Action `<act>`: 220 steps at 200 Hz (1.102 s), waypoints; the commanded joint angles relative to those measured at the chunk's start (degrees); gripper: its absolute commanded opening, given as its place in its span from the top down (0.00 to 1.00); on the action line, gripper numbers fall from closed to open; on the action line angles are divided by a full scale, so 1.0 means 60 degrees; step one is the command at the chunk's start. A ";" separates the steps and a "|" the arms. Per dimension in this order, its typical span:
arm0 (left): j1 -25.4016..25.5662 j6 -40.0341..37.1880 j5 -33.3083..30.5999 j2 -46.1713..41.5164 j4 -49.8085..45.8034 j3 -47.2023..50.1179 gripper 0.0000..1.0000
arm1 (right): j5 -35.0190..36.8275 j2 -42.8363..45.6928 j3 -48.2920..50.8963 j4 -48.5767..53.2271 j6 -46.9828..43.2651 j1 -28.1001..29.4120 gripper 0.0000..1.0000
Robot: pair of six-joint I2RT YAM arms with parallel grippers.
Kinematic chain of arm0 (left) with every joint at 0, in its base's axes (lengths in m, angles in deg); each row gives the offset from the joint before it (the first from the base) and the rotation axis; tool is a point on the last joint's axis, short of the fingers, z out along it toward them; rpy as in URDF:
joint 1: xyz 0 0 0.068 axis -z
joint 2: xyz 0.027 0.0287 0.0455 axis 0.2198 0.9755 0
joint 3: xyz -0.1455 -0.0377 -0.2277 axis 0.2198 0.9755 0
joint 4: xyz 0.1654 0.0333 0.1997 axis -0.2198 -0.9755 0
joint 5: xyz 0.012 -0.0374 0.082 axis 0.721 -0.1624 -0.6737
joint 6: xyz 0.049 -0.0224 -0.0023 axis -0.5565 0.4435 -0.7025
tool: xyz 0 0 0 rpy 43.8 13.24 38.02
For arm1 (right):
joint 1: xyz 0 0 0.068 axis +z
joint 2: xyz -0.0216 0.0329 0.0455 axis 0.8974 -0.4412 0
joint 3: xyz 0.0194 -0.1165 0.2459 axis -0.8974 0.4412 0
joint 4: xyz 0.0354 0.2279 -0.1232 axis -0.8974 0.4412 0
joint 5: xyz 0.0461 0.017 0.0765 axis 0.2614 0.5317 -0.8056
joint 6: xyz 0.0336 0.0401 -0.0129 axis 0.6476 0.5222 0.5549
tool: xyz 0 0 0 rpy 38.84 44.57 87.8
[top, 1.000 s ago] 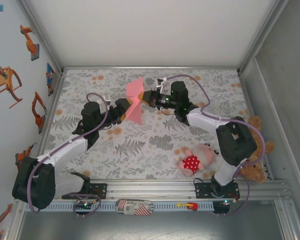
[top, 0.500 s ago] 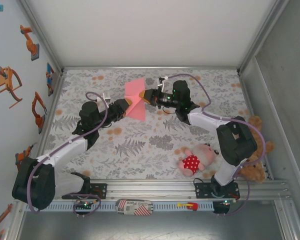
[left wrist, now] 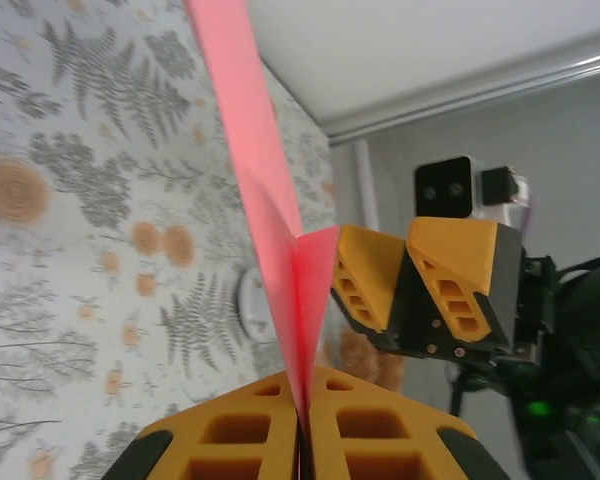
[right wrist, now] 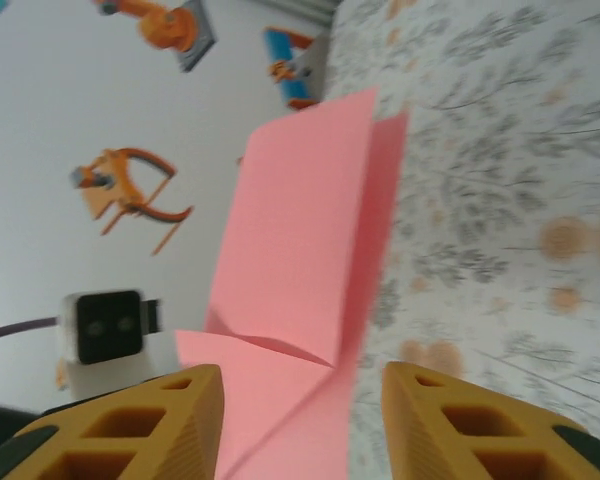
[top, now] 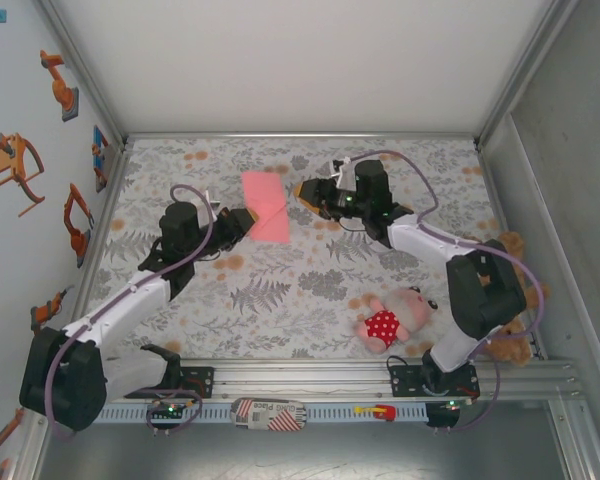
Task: Fold a paper plane with a square sheet of paper (pick it up from the middle)
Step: Turn over the paper at the middle-left of the table.
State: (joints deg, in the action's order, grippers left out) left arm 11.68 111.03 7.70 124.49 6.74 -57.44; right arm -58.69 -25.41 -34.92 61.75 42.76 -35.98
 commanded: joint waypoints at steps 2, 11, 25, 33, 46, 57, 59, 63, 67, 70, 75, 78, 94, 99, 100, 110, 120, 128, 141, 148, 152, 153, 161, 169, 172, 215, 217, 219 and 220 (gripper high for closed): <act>0.0111 -0.1935 -0.1214 -0.0369 -0.2733 -0.0892 0.89 | 0.1449 0.0753 -0.0225 0.2684 -0.1784 -0.0232 0.52; 0.0153 -0.2466 -0.1692 -0.0297 -0.3597 -0.1203 0.89 | 0.1854 0.0954 -0.0174 0.3107 -0.2000 -0.0300 0.50; 0.0285 -0.3214 -0.2453 -0.0069 -0.4860 -0.1742 0.89 | 0.2518 0.1262 -0.0138 0.3677 -0.2266 -0.0344 0.48; 0.0382 -0.3557 -0.2940 0.0139 -0.5514 -0.2065 0.89 | 0.2967 0.1462 -0.0149 0.4066 -0.2393 -0.0347 0.46; 0.0601 -0.4113 -0.3884 0.0606 -0.6586 -0.2695 0.89 | 0.3532 0.1752 -0.0056 0.4434 -0.2547 -0.0340 0.46; 0.0899 -0.4516 -0.4904 0.1064 -0.7489 -0.3272 0.89 | 0.3901 0.1995 0.0085 0.4582 -0.2601 -0.0340 0.45; 0.0967 -0.4559 -0.5141 0.1169 -0.7673 -0.3392 0.89 | 0.3953 0.2046 0.0111 0.4600 -0.2611 -0.0338 0.44; 0.1089 -0.4701 -0.5622 0.1347 -0.7972 -0.3594 0.89 | 0.4074 0.2147 0.0178 0.4635 -0.2632 -0.0347 0.44; 0.1233 -0.4803 -0.6062 0.1548 -0.8248 -0.3789 0.89 | 0.4192 0.2238 0.0232 0.4677 -0.2656 -0.0347 0.44; 0.1330 -0.4859 -0.6413 0.1702 -0.8410 -0.3904 0.89 | 0.4297 0.2307 0.0293 0.4707 -0.2678 -0.0340 0.44; 0.1463 -0.4907 -0.6954 0.1959 -0.8710 -0.4125 0.89 | 0.4463 0.2432 0.0396 0.4765 -0.2712 -0.0347 0.43; 0.1544 -0.4918 -0.7266 0.2125 -0.8907 -0.4277 0.89 | 0.4573 0.2509 0.0442 0.4793 -0.2729 -0.0345 0.43; 0.1852 -0.4890 -0.8707 0.3016 -0.9822 -0.4991 0.89 | 0.5113 0.2945 0.0709 0.4979 -0.2867 -0.0339 0.42; 0.1959 -0.4898 -0.9075 0.3278 -1.0002 -0.5171 0.89 | 0.5220 0.3070 0.0790 0.5040 -0.2902 -0.0340 0.42; 0.1972 -0.4901 -0.9161 0.3335 -1.0045 -0.5210 0.89 | 0.5254 0.3098 0.0801 0.5062 -0.2905 -0.0343 0.42; 0.2174 -0.4870 -1.0004 0.3876 -1.0506 -0.5578 0.89 | 0.5439 0.3314 0.0870 0.5209 -0.3039 -0.0343 0.42; 0.2363 -0.4831 -1.0773 0.4402 -1.0888 -0.5944 0.89 | 0.5459 0.3514 0.0950 0.5291 -0.3178 -0.0347 0.42; 0.2460 -0.4768 -1.1268 0.4851 -1.1148 -0.6225 0.89 | 0.5436 0.3663 0.1009 0.5310 -0.3281 -0.0346 0.42; 0.2528 -0.4595 -1.1774 0.5617 -1.1684 -0.6789 0.88 | 0.5435 0.3872 0.1103 0.5434 -0.3402 -0.0347 0.42; 0.2542 -0.4499 -1.1888 0.6098 -1.1979 -0.7094 0.88 | 0.5471 0.3954 0.1127 0.5545 -0.3445 -0.0339 0.42; 0.2557 -0.4404 -1.1921 0.6321 -1.2140 -0.7266 0.88 | 0.5486 0.3999 0.1134 0.5606 -0.3474 -0.0343 0.43; 0.2572 -0.4384 -1.1932 0.6387 -1.2183 -0.7305 0.88 | 0.5490 0.4017 0.1135 0.5623 -0.3476 -0.0345 0.42; 0.2619 -0.4251 -1.1881 0.6851 -1.2387 -0.7580 0.88 | 0.5550 0.4083 0.1128 0.5782 -0.3532 -0.0347 0.43; 0.2660 -0.4143 -1.1632 0.7208 -1.2431 -0.7770 0.88 | 0.5603 0.4177 0.1156 0.5857 -0.3625 -0.0362 0.43; 0.2693 -0.4096 -1.1555 0.7322 -1.2430 -0.7816 0.87 | 0.5631 0.4212 0.1178 0.5871 -0.3662 -0.0351 0.43; 0.3070 -0.3645 -0.9850 0.8471 -1.2016 -0.8362 0.81 | 0.6054 0.4735 0.1599 0.5849 -0.3942 -0.0464 0.42; 0.3088 -0.3645 -0.9706 0.8496 -1.1958 -0.8364 0.80 | 0.6052 0.4737 0.1617 0.5847 -0.3939 -0.0464 0.43; 0.3086 -0.3627 -0.9582 0.8520 -1.1889 -0.8357 0.79 | 0.6051 0.4738 0.1629 0.5853 -0.3934 -0.0464 0.43; 0.3100 -0.3621 -0.9518 0.8527 -1.1860 -0.8363 0.79 | 0.6051 0.4745 0.1638 0.5849 -0.3941 -0.0464 0.42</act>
State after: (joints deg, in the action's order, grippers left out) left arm 29.10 86.99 -56.03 174.65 -64.12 -106.01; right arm -25.07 1.41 -26.46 96.02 21.06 -38.19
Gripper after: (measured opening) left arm 0.177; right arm 0.575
